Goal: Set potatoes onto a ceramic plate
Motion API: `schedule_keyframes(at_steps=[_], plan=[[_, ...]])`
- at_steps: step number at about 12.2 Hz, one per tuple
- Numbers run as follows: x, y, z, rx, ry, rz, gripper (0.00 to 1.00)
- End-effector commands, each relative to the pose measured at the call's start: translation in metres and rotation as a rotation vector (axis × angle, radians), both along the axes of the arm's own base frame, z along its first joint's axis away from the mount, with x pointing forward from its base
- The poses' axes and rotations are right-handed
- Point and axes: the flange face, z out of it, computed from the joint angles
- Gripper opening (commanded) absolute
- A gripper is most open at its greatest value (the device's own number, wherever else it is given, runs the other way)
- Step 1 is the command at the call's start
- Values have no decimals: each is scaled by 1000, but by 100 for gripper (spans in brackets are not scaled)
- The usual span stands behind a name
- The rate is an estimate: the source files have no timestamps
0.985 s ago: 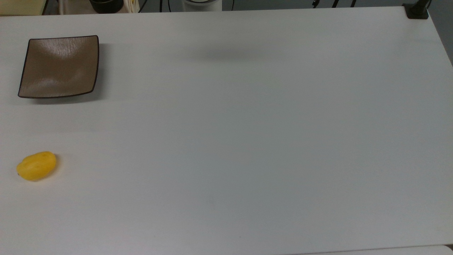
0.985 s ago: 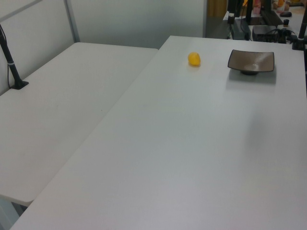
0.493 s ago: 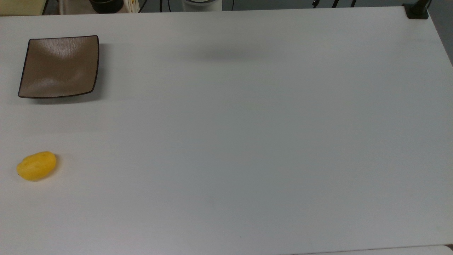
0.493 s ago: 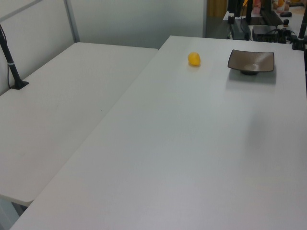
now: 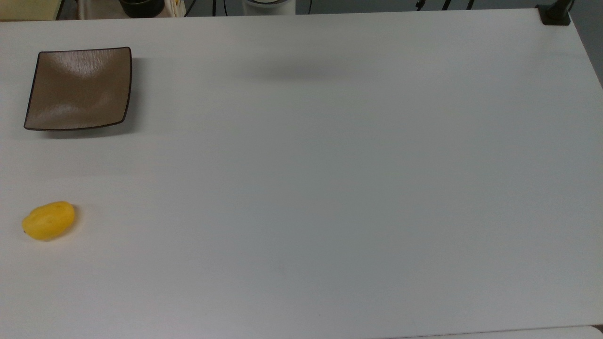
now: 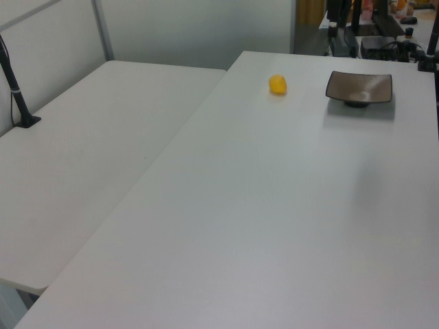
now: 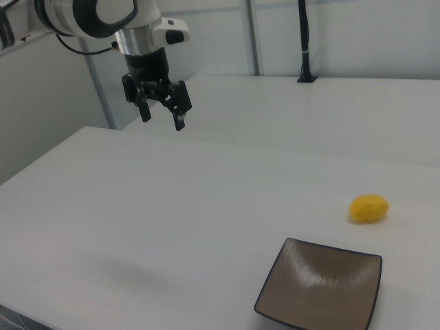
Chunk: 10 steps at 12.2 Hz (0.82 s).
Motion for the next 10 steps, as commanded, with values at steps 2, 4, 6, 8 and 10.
schedule_keyframes(at_steps=[2, 4, 6, 8, 10], plan=[[-4, -14, 1, -9, -2, -48, 100], [4, -31, 3, -8, -22, -102, 100], [17, -51, 13, -7, -48, -230, 99], [31, -73, 26, -9, -79, -345, 99], [43, -101, 33, -9, -108, -469, 100]])
